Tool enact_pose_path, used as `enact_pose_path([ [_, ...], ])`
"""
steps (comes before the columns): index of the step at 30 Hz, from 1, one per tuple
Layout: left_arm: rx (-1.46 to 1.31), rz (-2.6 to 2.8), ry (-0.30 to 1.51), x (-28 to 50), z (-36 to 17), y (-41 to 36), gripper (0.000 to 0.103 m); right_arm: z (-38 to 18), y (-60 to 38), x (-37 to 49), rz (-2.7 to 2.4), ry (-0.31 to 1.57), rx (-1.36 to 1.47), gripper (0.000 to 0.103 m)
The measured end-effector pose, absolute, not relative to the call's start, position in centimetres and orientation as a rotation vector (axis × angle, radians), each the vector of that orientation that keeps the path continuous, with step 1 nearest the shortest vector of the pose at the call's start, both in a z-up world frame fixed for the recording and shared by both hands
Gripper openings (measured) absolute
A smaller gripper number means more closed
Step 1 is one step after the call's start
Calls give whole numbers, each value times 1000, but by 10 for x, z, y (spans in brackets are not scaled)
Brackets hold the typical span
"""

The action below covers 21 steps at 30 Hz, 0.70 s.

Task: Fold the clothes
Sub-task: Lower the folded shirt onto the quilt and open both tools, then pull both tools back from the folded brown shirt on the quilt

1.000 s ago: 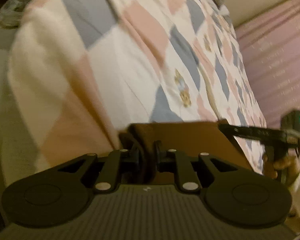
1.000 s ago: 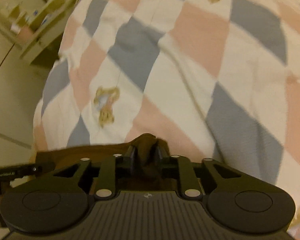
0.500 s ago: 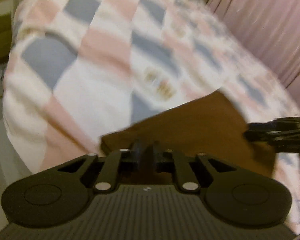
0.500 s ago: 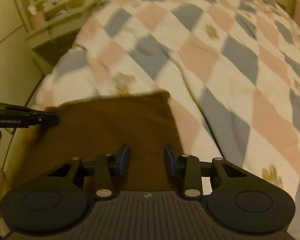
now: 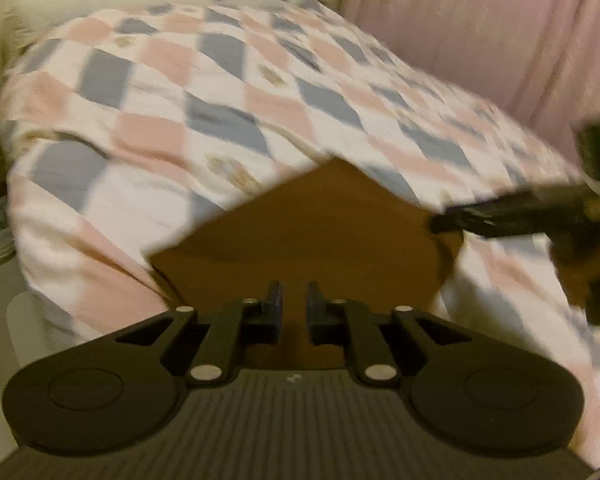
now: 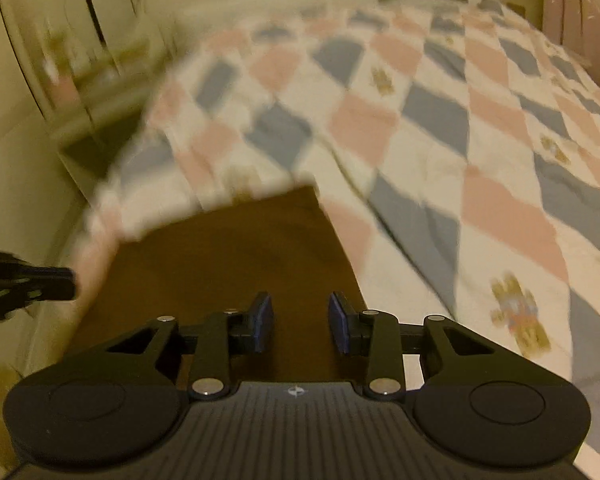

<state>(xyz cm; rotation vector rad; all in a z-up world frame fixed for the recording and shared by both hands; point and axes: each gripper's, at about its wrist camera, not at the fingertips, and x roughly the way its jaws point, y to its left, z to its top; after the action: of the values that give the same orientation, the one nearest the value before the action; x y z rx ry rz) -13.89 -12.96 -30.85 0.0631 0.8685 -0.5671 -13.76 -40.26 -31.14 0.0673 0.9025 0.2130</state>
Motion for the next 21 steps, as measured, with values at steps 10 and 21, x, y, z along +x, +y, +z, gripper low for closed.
enact_pose_path([
  [10, 55, -509, 891, -153, -311, -128, 7, -312, -410, -141, 161, 913, 85, 30],
  [21, 99, -316, 1153, -131, -314, -148, 15, -315, -404, -146, 95, 977, 132, 32],
])
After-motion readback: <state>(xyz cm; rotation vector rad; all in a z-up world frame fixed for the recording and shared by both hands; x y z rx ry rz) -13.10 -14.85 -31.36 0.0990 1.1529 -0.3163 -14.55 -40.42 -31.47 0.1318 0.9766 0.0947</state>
